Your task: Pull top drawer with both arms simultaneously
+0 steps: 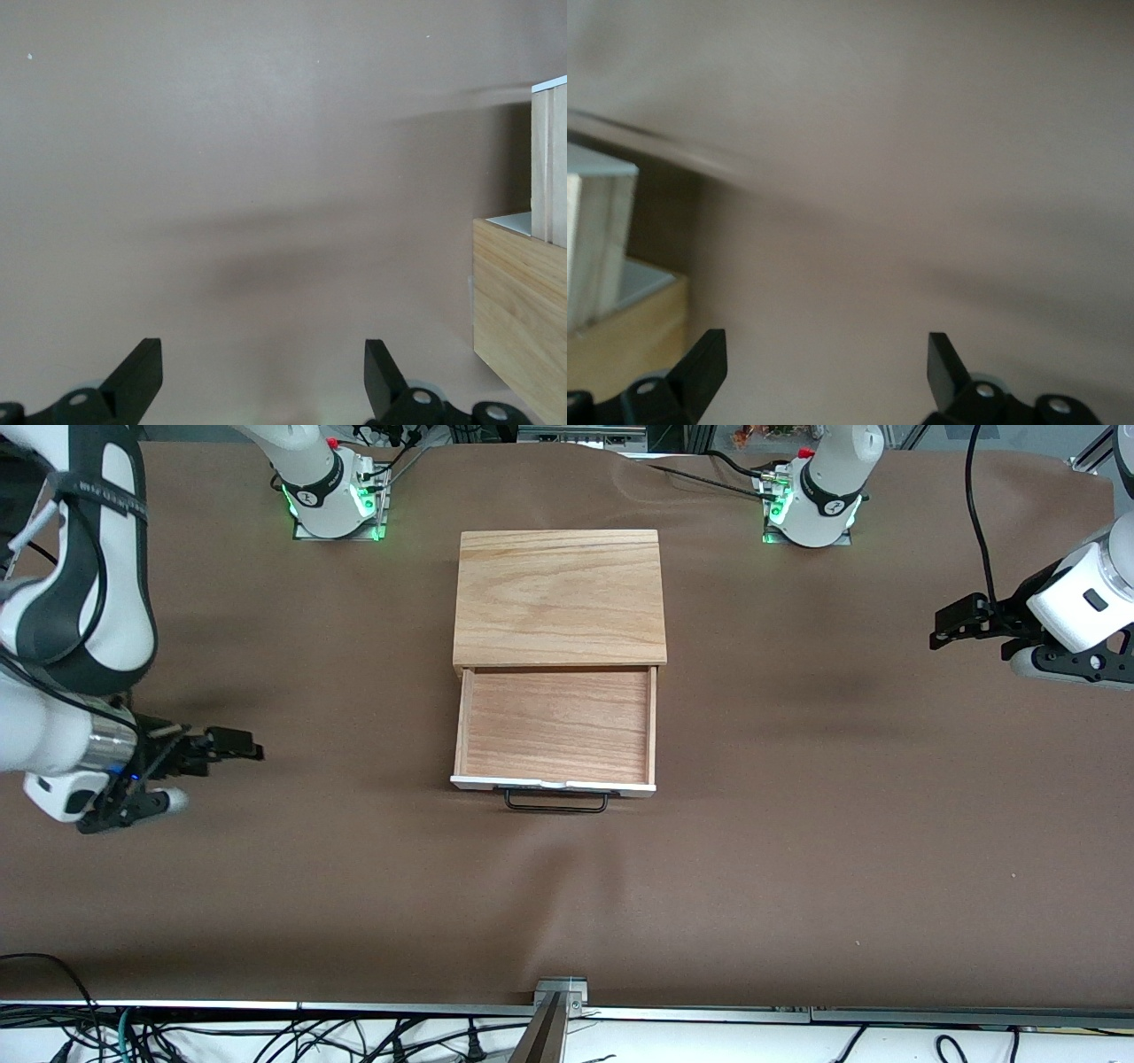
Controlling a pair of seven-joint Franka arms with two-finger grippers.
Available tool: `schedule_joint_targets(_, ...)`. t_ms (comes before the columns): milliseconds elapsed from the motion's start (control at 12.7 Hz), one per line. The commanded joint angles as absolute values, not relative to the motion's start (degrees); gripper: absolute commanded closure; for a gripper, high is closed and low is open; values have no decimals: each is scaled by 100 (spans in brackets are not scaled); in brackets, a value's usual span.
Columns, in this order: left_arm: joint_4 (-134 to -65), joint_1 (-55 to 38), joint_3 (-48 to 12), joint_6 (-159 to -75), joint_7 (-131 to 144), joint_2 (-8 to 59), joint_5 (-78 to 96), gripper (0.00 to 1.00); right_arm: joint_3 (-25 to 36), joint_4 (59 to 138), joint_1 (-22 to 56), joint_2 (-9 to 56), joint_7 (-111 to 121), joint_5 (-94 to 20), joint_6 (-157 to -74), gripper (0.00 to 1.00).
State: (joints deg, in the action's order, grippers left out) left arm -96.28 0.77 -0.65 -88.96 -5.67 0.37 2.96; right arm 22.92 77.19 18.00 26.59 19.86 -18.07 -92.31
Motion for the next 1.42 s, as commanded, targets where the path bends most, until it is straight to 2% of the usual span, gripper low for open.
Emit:
schedule_joint_targets(0, -9510, 35, -44, -8780, -475, 62, 114, 0, 2477, 7043, 1828, 2426, 1925, -1223, -8397, 0)
schedule_joint_targets(79, -9510, 44, -44, -8780, -483, 62, 114, 0, 2635, 6944, 1802, 2347, 1951, -1222, -8367, 0)
schedule_joint_targets(553, -9510, 53, -44, -8780, -483, 79, 105, 0, 2558, 7189, 1003, 1434, 1898, -881, -8631, 0)
schedule_joint_targets(789, -9519, 53, -35, -8771, -475, 79, 114, 0, 1646, 7661, 617, 1004, 1593, -221, -8596, 0)
schedule_joint_targets(1105, -9519, 53, -35, -8771, -475, 79, 114, 0, 1144, 8462, 334, 441, 1336, -159, -8640, 0)
schedule_joint_targets(1342, -9519, 53, -35, -8771, -475, 79, 105, 0, 933, 8517, 343, 422, 478, -44, -8596, 0)
